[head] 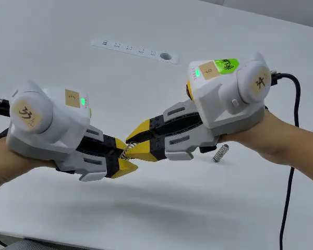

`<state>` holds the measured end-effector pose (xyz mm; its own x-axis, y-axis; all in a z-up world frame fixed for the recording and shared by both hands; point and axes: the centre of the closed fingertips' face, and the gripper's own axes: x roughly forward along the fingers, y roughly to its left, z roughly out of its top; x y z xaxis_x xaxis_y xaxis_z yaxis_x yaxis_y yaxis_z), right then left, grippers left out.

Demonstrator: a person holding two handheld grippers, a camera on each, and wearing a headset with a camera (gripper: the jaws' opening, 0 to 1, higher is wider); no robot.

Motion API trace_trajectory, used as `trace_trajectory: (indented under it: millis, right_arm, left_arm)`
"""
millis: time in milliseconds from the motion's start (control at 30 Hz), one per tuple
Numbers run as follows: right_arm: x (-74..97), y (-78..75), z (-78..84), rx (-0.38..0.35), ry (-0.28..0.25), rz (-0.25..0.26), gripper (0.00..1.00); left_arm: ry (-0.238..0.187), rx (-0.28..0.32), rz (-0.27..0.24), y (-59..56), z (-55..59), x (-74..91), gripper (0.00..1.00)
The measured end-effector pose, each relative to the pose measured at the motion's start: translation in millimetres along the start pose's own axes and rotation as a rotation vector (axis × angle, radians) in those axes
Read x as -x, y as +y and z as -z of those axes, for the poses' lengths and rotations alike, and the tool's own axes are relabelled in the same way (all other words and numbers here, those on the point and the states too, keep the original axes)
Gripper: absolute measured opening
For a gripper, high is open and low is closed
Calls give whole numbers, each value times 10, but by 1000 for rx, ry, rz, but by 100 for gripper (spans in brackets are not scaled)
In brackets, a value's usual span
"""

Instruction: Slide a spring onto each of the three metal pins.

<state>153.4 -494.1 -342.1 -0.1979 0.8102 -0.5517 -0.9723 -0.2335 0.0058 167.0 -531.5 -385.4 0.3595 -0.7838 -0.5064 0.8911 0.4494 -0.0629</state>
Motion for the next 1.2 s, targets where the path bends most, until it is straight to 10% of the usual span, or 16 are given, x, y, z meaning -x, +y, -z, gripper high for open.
trace_trajectory:
  millis: [533, 700, 1200]
  right_arm:
    - [-15, -144, -65, -77, -49, 49, 10]
    - [59, -272, -118, -84, -70, 82, 10]
    - [318, -1003, 77, -104, -25, 257, 10]
  left_arm:
    - [-69, 40, -50, 129, -76, 32, 13]
    - [-73, 52, -72, 204, -78, 61, 34]
    - [-67, 85, -116, 316, 11, 150, 57]
